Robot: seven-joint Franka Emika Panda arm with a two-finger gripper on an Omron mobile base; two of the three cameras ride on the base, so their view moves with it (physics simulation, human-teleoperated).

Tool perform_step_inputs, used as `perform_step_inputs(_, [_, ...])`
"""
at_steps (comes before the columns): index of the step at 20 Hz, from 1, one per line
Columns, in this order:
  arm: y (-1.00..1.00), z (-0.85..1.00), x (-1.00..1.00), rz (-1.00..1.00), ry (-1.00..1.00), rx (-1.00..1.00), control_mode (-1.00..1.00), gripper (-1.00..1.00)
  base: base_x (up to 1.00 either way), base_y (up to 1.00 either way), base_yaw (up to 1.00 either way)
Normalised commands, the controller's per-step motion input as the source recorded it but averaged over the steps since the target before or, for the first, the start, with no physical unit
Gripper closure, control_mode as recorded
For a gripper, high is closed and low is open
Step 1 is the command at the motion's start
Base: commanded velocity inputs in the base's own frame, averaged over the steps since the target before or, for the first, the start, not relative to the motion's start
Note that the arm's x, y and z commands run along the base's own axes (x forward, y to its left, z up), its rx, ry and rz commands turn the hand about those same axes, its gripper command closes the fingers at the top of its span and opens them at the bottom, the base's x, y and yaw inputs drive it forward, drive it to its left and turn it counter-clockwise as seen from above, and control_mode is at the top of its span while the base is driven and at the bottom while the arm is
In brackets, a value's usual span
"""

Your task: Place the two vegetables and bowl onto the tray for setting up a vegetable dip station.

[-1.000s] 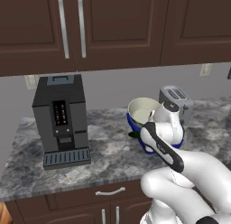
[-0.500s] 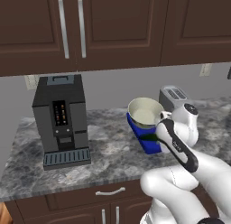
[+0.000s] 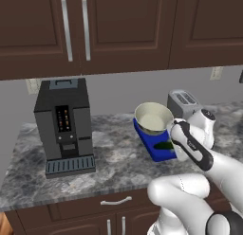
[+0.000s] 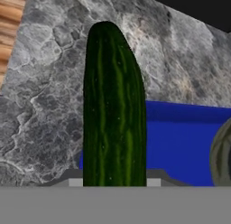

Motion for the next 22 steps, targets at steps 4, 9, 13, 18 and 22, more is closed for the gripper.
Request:
perform_step_inputs(4, [-0.25, 0.0, 0.14, 0.0, 0.16, -0.01, -1.0, 1.0, 0.0, 0.0, 0.0])
perform_step_inputs(9, [-0.22, 0.0, 0.16, 0.0, 0.13, -0.02, -1.0, 1.0, 0.0, 0.0, 0.0])
perform_step_inputs(13, [-0.17, 0.0, 0.08, 0.04, 0.01, -0.02, -1.0, 1.0, 0.0, 0.0, 0.0])
perform_step_inputs(18, [-0.13, -0.01, 0.02, 0.03, 0.0, -0.01, -1.0, 1.0, 0.0, 0.0, 0.0])
perform_step_inputs(22, [-0.05, -0.05, 0.0, 0.06, 0.0, 0.0, -1.0, 1.0, 0.0, 0.0, 0.0])
